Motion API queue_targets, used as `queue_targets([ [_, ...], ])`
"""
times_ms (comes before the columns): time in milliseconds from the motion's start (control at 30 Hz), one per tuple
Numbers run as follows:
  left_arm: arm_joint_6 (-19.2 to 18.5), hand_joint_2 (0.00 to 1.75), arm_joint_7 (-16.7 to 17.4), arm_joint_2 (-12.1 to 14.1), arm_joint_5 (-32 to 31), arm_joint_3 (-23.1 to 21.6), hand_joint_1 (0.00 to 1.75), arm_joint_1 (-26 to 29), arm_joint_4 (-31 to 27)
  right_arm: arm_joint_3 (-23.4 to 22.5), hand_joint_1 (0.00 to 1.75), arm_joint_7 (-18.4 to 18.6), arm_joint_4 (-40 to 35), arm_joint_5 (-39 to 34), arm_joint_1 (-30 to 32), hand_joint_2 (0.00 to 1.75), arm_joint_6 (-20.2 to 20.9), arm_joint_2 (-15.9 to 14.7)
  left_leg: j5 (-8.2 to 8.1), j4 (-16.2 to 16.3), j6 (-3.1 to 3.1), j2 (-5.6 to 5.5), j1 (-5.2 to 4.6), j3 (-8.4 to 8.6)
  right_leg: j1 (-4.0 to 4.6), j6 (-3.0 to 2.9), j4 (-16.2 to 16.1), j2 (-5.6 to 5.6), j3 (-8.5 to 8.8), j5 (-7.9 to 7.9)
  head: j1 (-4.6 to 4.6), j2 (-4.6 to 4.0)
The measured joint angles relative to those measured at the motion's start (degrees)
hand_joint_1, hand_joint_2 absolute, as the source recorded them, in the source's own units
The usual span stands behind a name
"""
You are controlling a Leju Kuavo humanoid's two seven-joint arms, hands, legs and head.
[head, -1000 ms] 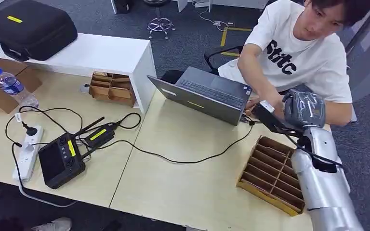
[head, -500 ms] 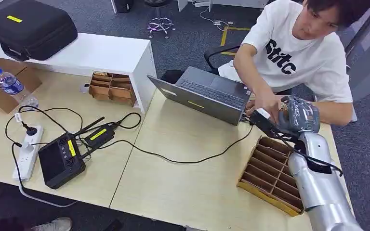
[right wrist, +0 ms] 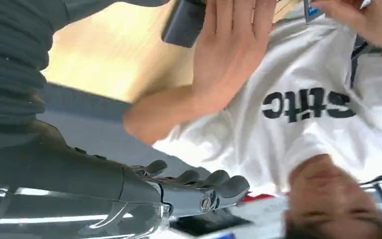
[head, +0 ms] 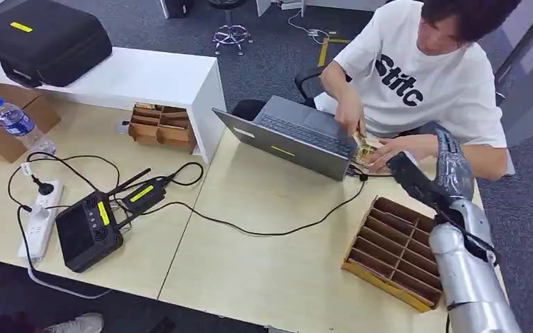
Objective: Pass the card to the sensor for recognition and then transmit it.
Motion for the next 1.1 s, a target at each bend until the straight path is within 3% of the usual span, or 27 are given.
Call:
queue_targets([
  [133,0.07,1.75,-0.41,0.31,0.04,0.02,0.00,0.71,0.04,-6.62,0.00,-0.81,0.61,-4.91,0.12,1.75,0.11,-2.45,0.00,0.01,0.01,-0.01,-0.03,-0.05,-0.03,0.02,-0.01,-0.01,0.01,0.01,0.00,0.00],
  [300,0.09,1.75,-0.44,0.48,0.04,0.00,0.00,0.73,0.07,-10.01,0.00,-1.20,1.27,-5.61,0.20,1.75,0.44,-3.85,-0.01,0.01,0.01,0.16,-0.03,0.04,-0.02,0.02,-0.01,0.15,-0.03,0.02,0.00,0.00],
  [433,0.22,1.75,-0.55,0.50,0.15,0.00,0.00,0.74,0.09,-14.30,0.00,-0.44,2.25,-12.00,0.77,1.75,-0.33,-5.84,0.00,0.04,0.02,-0.21,-0.02,0.00,-0.02,0.02,-0.02,-0.21,-0.01,0.00,-0.02,0.00],
  [733,0.46,1.75,-1.73,1.53,0.63,0.63,0.00,2.41,0.11,-33.31,0.00,-9.23,10.34,-25.94,6.88,1.75,1.25,-16.99,-0.15,0.06,0.22,-0.38,-0.07,-0.18,-0.07,0.18,-0.12,-0.38,0.06,-0.11,0.00,0.00],
  [933,0.46,1.75,-1.75,1.77,1.01,1.29,0.00,2.31,0.11,-41.75,0.00,-9.77,14.75,-31.43,11.00,1.75,1.90,-20.11,-0.26,0.08,0.25,-0.24,-0.06,0.00,-0.05,0.26,-0.15,-0.26,0.09,-0.21,0.00,0.00],
  [1100,0.42,1.75,-1.75,1.81,1.38,2.21,0.00,2.80,0.11,-51.17,0.00,-14.65,20.72,-37.54,19.00,1.75,4.31,-21.64,-0.35,0.05,0.26,-0.54,-0.05,-0.06,-0.04,0.33,-0.15,-0.54,0.25,-0.32,-0.02,0.00],
])
